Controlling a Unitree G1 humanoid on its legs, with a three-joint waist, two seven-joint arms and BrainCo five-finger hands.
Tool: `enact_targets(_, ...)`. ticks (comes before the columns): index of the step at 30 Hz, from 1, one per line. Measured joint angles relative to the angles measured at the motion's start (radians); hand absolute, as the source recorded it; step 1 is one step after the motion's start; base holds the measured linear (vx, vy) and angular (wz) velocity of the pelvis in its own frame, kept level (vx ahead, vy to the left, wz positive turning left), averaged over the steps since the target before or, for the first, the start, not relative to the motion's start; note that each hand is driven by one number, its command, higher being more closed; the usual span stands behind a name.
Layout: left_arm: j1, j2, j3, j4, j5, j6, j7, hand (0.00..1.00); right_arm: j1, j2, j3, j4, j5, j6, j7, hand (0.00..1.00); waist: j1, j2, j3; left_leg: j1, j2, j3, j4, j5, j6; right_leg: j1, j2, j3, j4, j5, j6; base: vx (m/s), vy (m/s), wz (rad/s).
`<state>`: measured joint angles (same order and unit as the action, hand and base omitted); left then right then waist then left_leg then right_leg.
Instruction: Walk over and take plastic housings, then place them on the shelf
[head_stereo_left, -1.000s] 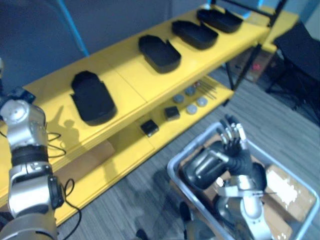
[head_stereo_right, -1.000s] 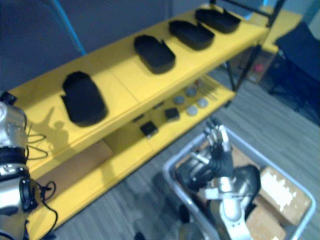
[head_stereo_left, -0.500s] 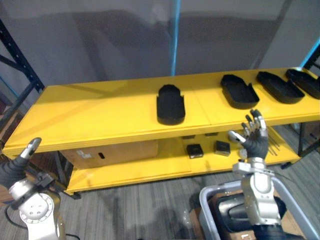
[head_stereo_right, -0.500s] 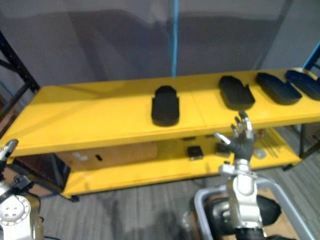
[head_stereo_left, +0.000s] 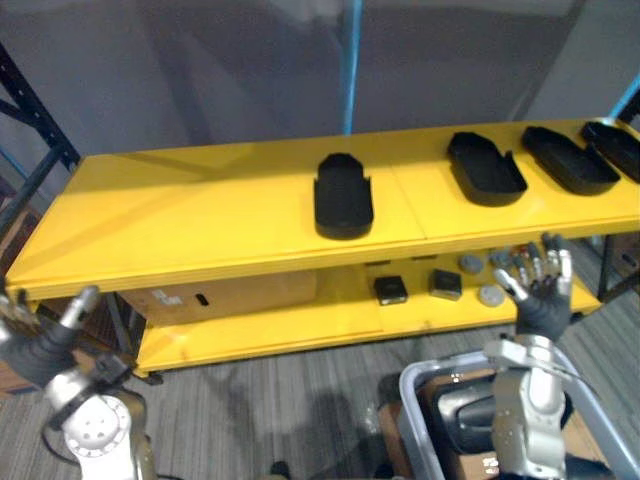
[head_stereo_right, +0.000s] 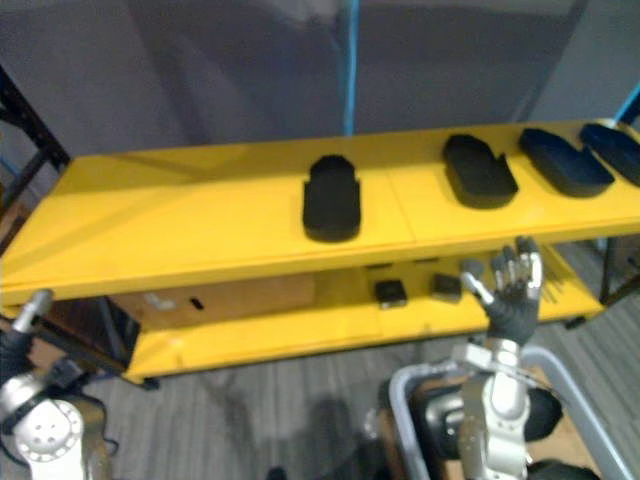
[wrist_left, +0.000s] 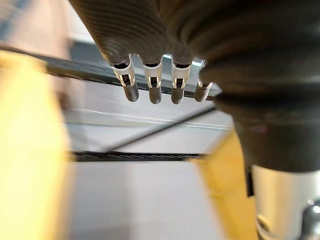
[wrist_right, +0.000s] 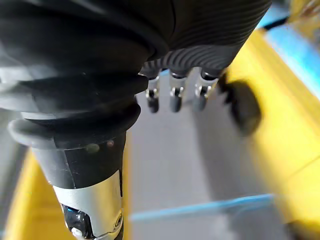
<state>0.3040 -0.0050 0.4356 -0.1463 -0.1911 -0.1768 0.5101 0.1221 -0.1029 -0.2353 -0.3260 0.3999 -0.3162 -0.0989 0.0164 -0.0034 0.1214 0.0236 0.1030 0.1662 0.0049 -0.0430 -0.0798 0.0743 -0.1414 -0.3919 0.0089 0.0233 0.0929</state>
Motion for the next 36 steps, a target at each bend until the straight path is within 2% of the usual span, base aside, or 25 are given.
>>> enact_targets(2,0.050,-0.034,0.019,0.153,-0.004,0.020,0.009,0.00,-0.019,0.000,0.003,-0.038,0.003,-0.012,0.011,0.00,0.003,-0.010,-0.001,-0.008,0.012,0.049,0.006,0.000,0.000,0.002,-0.010,-0.022,0.004,-0.003,0.004,0.09,0.048,0.33)
enact_targets(4,0.072,-0.049,0.056,0.314,-0.008,0.006,0.010,0.00,-0.023,0.000,0.012,-0.038,-0.004,-0.002,0.009,0.00,0.027,-0.020,-0.006,-0.001,0.014,0.060,0.013,-0.004,0.001,0.019,-0.020,-0.025,0.017,-0.004,0.006,0.11,0.081,0.31)
enact_targets(7,0.079,-0.046,0.112,0.450,-0.007,-0.029,0.008,0.00,-0.046,-0.001,0.086,-0.026,-0.046,0.010,0.015,0.00,0.048,-0.027,-0.020,0.011,0.005,0.050,0.017,-0.019,0.002,0.034,-0.031,-0.026,0.029,-0.006,0.010,0.10,0.094,0.19)
enact_targets(10,0.077,-0.045,0.138,0.540,-0.007,-0.047,-0.008,0.00,-0.071,-0.005,0.103,0.008,-0.060,0.018,0.057,0.00,0.051,-0.034,-0.041,0.012,-0.016,0.028,0.021,-0.016,-0.006,0.050,-0.050,-0.032,0.034,-0.015,0.021,0.10,0.083,0.25)
enact_targets(11,0.078,-0.045,0.144,0.579,-0.009,-0.055,-0.017,0.00,-0.086,-0.009,0.104,0.036,-0.060,0.035,0.078,0.00,0.051,-0.034,-0.051,0.012,-0.025,0.028,0.021,-0.016,-0.006,0.051,-0.058,-0.034,0.033,-0.017,0.025,0.11,0.073,0.16)
enact_targets(12,0.075,-0.044,0.147,0.619,-0.010,-0.057,-0.028,0.00,-0.099,-0.015,0.111,0.065,-0.058,0.050,0.089,1.00,0.050,-0.038,-0.060,0.011,-0.029,0.027,0.020,-0.016,-0.006,0.050,-0.061,-0.034,0.033,-0.017,0.025,0.07,0.048,0.05)
enact_targets(17,0.047,-0.044,0.155,0.817,-0.081,-0.053,-0.085,0.00,-0.104,-0.020,0.162,0.144,-0.020,0.082,0.136,1.00,0.048,-0.027,-0.068,0.014,-0.030,0.033,0.008,-0.016,-0.006,0.046,-0.057,-0.014,0.023,-0.017,0.025,0.03,0.010,-0.05)
enact_targets(19,0.043,-0.043,0.141,0.911,-0.125,-0.038,-0.115,0.00,-0.103,-0.027,0.243,0.187,-0.022,0.105,0.144,1.00,0.036,-0.026,-0.068,0.018,-0.029,0.036,0.003,-0.013,-0.010,0.046,-0.047,0.001,0.011,-0.018,0.023,0.00,-0.029,-0.13)
enact_targets(22,0.036,-0.044,0.130,0.999,-0.156,-0.031,-0.143,0.00,-0.093,-0.023,0.336,0.264,-0.028,0.112,0.140,1.00,0.032,-0.026,-0.068,0.029,-0.028,0.039,-0.012,-0.003,-0.012,0.042,-0.043,0.019,0.009,-0.027,0.015,-0.01,-0.021,-0.06)
enact_targets(27,0.031,-0.037,0.107,1.045,-0.158,-0.016,-0.164,0.00,-0.082,-0.013,0.393,0.351,-0.062,0.116,0.136,1.00,0.032,-0.016,-0.058,0.031,-0.027,0.037,-0.058,0.035,-0.014,0.022,-0.037,0.039,0.010,-0.032,0.014,-0.05,-0.028,0.00)
enact_targets(30,0.022,-0.027,0.062,1.075,-0.158,-0.011,-0.168,0.00,-0.077,-0.008,0.416,0.383,-0.080,0.116,0.118,1.00,0.032,-0.011,-0.052,0.035,-0.027,0.035,-0.084,0.057,-0.019,0.013,-0.035,0.048,0.016,-0.052,0.031,-0.07,-0.043,0.02)
enact_targets(36,0.011,-0.021,0.013,1.092,-0.158,0.004,-0.168,0.00,-0.065,-0.007,0.443,0.409,-0.118,0.116,0.061,1.00,0.032,-0.004,-0.045,0.039,-0.008,0.036,-0.092,0.065,-0.031,0.010,-0.018,0.058,0.036,-0.082,0.017,-0.05,-0.040,-0.02)
